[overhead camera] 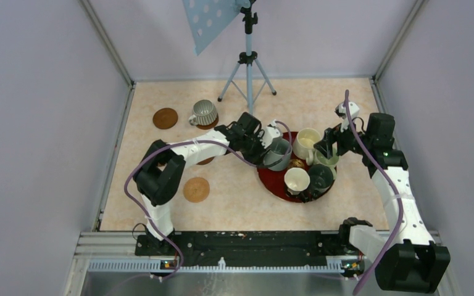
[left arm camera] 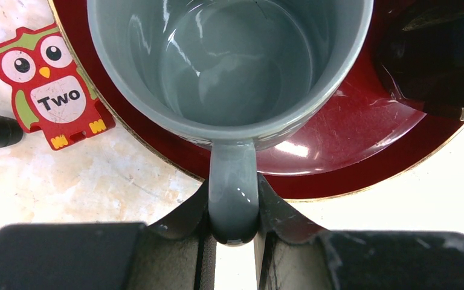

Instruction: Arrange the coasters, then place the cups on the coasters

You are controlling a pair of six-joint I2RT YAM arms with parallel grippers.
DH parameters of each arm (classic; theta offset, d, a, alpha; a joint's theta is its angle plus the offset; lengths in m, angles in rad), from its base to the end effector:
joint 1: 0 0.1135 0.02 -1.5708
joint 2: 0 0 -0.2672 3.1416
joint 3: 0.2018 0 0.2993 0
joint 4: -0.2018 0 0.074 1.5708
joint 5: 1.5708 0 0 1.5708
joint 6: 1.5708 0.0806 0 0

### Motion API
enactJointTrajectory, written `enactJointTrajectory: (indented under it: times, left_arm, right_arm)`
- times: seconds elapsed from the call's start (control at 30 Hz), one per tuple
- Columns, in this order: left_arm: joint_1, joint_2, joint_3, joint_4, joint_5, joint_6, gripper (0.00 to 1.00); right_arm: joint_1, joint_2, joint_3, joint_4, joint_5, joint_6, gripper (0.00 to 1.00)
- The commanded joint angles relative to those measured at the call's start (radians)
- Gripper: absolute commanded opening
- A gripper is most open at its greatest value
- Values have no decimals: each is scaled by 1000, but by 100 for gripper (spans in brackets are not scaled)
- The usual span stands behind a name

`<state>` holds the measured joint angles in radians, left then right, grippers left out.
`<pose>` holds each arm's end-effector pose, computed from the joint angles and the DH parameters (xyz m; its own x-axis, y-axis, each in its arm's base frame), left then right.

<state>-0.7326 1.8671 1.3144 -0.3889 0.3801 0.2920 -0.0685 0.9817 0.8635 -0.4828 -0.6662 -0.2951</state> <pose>0.3269 -0.3343 0.1458 -0.3501 0.6745 -0.6499 0.9233 0.3656 -0.1179 0.2858 0.0303 0.2830 -0.4075 -0.2012 -0.8908 -0.5991 0.7951 0.0945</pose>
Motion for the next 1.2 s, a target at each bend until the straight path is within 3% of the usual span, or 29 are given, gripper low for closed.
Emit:
enactJointTrajectory:
  times: [0.0,0.1,0.23,0.43,0.67,0.73,0.83,1.17]
  left_arm:
    - [4,-6,14,85,-6,-11,25]
    - [4,7,14,97,-17,-11,35]
    - [4,19,21,110,-27,-14,41]
    - [4,47,43,115,-35,-10,43]
    - [2,57,57,94,-67,1,31]
    - [2,55,61,90,-67,-5,23]
    - [4,30,59,98,-42,-23,1]
    - [8,-133,12,191,47,-70,0]
  right_arm:
    - [-8,-3,3,21,-5,-15,72]
    - [-8,-2,3,22,-4,-16,72]
    - [-8,-2,3,22,-4,-16,72]
    - [-8,-1,3,22,-2,-18,72]
    - [-8,-2,3,22,-2,-18,72]
    - [-8,-3,2,20,-1,-18,71]
    - [-8,-3,2,20,0,-19,72]
    - [-8,0,0,21,5,-19,72]
